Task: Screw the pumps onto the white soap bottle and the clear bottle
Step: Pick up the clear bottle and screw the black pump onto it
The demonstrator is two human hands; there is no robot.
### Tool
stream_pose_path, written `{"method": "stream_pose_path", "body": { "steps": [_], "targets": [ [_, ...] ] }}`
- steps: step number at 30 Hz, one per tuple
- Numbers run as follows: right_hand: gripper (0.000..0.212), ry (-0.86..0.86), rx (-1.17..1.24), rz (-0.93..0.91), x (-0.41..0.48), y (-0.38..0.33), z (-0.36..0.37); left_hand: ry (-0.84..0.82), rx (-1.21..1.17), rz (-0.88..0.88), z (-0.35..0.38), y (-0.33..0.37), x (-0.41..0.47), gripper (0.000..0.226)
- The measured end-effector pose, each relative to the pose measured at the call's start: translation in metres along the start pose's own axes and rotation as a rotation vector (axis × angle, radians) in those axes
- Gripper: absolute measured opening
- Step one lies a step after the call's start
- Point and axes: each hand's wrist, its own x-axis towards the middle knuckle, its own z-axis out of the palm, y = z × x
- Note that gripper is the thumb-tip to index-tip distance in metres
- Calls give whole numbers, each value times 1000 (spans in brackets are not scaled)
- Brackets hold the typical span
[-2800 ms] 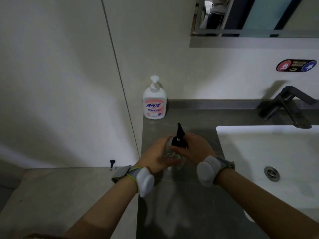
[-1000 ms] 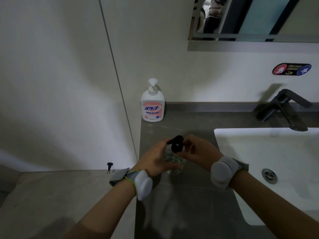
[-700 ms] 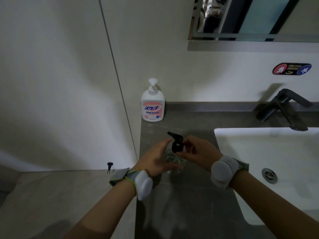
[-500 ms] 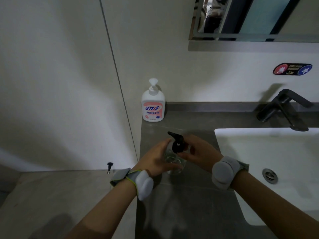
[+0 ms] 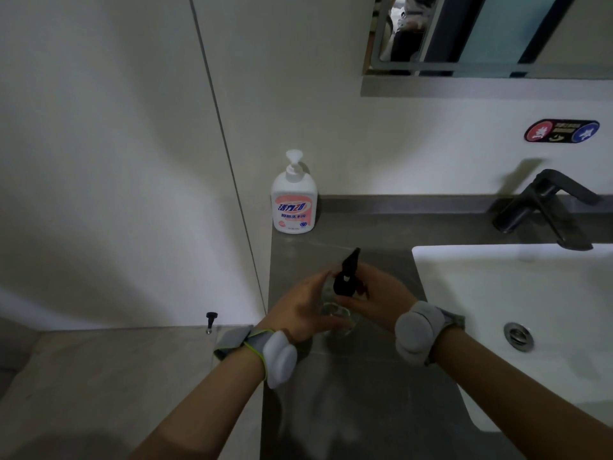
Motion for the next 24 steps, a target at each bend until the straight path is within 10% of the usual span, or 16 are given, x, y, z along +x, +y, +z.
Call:
{"method": "stream_pose_path", "body": {
  "steps": [24],
  "targets": [
    [32,-7,-15,-60,-9,-2,-7,-14,58,33,6,-1,-5,75]
  ]
}}
